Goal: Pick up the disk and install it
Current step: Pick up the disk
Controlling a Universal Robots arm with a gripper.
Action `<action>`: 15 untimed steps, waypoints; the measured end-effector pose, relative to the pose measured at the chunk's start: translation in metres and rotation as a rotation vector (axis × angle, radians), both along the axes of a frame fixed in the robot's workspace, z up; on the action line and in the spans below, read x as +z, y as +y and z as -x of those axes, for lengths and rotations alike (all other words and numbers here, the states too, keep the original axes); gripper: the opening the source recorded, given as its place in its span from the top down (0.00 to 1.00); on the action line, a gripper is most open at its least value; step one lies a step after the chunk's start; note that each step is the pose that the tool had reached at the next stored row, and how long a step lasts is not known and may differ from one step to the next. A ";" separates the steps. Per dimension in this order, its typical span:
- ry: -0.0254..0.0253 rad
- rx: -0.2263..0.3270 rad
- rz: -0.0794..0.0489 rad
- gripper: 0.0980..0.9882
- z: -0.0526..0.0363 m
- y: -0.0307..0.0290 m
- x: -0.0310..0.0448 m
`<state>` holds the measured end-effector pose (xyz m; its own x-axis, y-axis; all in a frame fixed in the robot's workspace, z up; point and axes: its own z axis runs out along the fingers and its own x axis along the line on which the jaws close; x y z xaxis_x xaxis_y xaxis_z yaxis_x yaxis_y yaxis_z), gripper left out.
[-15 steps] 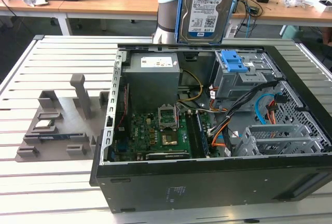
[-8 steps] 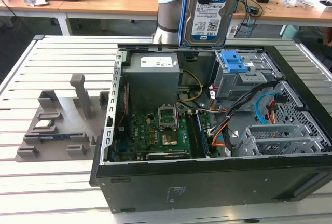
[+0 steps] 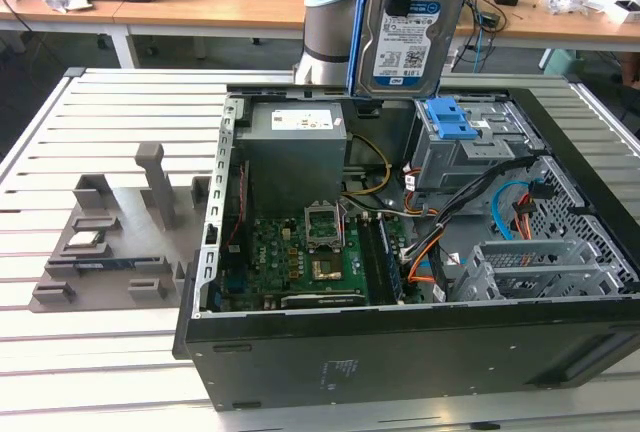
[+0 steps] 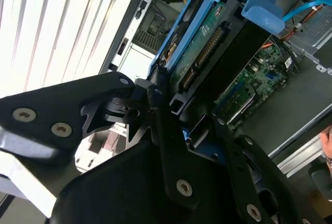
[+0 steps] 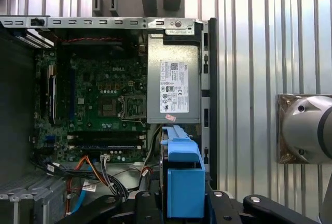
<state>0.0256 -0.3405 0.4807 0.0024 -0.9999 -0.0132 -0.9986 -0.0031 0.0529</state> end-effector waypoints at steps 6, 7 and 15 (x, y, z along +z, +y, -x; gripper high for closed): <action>0.0000 0.000 0.000 0.70 0.0000 -0.0114 -0.0016; -0.0001 0.000 0.000 0.70 -0.0001 -0.0152 -0.0022; 0.0000 0.000 0.000 0.70 -0.0002 -0.0289 -0.0043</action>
<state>0.0259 -0.3695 0.4764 0.0024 -0.9999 -0.0129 -0.9986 -0.0031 0.0529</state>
